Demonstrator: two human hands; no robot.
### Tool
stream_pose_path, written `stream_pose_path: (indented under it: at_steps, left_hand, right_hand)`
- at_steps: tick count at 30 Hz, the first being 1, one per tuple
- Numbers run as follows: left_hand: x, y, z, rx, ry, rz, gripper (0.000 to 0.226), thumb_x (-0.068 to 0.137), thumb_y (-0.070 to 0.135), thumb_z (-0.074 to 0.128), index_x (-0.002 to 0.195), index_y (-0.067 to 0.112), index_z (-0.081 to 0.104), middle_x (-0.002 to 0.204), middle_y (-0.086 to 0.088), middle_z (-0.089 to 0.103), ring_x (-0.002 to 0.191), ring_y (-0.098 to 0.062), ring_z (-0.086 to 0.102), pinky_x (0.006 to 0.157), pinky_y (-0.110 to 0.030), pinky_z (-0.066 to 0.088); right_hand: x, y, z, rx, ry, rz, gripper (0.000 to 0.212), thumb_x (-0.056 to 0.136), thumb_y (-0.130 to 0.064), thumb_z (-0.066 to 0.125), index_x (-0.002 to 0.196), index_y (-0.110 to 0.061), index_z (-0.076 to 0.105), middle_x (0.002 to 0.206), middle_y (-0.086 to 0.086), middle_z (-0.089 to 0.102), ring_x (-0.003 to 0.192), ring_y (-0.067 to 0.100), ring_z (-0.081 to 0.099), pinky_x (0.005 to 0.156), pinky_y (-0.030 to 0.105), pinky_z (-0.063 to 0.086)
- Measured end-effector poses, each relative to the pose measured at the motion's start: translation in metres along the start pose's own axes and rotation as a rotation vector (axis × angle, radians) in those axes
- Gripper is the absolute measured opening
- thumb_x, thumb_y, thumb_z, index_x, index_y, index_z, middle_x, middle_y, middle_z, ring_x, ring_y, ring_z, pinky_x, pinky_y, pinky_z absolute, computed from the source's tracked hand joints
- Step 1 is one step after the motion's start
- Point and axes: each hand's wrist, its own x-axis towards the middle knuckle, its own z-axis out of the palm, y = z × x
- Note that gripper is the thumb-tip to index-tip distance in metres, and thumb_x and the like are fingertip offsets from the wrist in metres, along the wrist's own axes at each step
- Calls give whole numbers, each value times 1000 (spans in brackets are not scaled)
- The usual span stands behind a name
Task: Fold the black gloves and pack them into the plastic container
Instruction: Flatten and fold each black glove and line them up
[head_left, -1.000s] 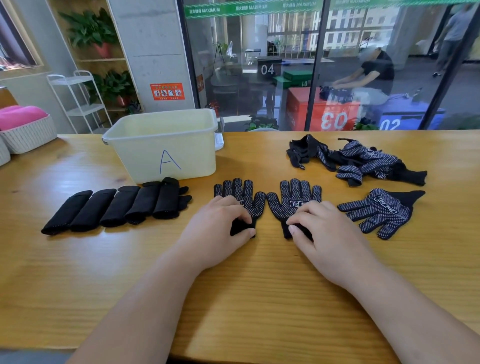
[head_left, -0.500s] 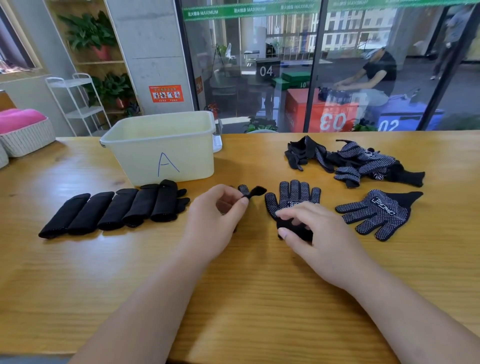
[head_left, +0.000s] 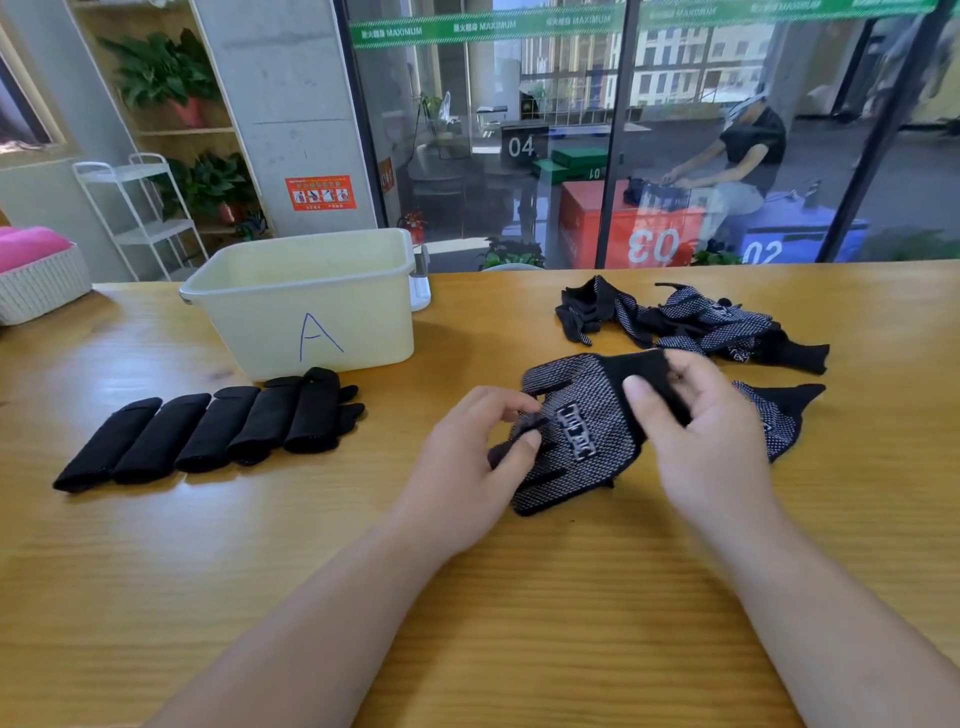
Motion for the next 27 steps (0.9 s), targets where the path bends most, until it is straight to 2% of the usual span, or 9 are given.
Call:
stream_pose_path:
  at_steps: [2,5,8,10,13,16,19,21,27]
  left_hand:
    - [2,-9,1,160,-123,30,35,106,38,61,141,38,57,143,27,53,135,-2,51,110,-27,44]
    - [4,-16,3,349,-258,109,50,106,49,52,155,36,47,160,20,45,151,-5,37,125,-41,30]
    - [4,-21,6,455,-354,143,56,106,58,38,155,34,50,161,18,46,155,-5,29,130,-44,19]
    - [3,-23,5,483,-360,161,57,105,61,33,150,35,56,158,19,50,154,-6,31,130,-45,20]
    - [1,-25,1,457,-327,178,52,103,58,38,140,35,65,149,20,57,148,-8,39,126,-44,28]
    - [-2,-30,-7,388,-309,178,37,102,52,51,128,37,72,137,24,61,139,-7,45,119,-43,37]
    - [-1,-35,-12,324,-269,155,29,98,51,59,120,38,73,126,25,62,129,-6,48,112,-42,43]
    - [0,-37,-12,345,-236,138,31,96,55,59,119,39,72,125,25,60,126,-8,49,109,-43,45]
    - [3,-39,-9,412,-222,78,43,90,65,54,121,39,70,128,22,59,126,-11,48,109,-44,45]
  right_hand:
    - [10,3,-13,130,101,82,15,101,-15,71,114,-23,74,106,-11,80,102,8,75,93,34,59]
    - [23,14,-29,251,227,191,13,99,-16,74,108,-24,78,108,-3,80,105,18,76,97,45,61]
    - [33,24,-38,280,293,255,17,98,-18,71,110,-27,80,111,1,80,110,27,75,102,55,58]
    - [38,27,-41,294,290,272,21,100,-14,67,110,-26,80,110,3,81,111,31,75,103,56,58]
    - [42,26,-46,319,252,220,23,100,-8,67,114,-23,78,113,3,80,113,30,75,102,50,59]
    - [43,6,-51,381,185,163,23,101,-4,68,112,-24,74,112,2,80,112,27,75,90,34,63]
    - [44,-21,-53,348,26,96,21,99,-7,70,109,-25,75,112,12,79,107,33,76,90,46,62]
    - [48,-38,-51,301,-97,58,21,98,-7,72,109,-24,77,109,15,79,102,36,77,89,48,60]
    - [76,-60,-28,73,-321,50,19,98,-6,72,107,-22,77,95,-3,81,84,9,76,70,19,58]
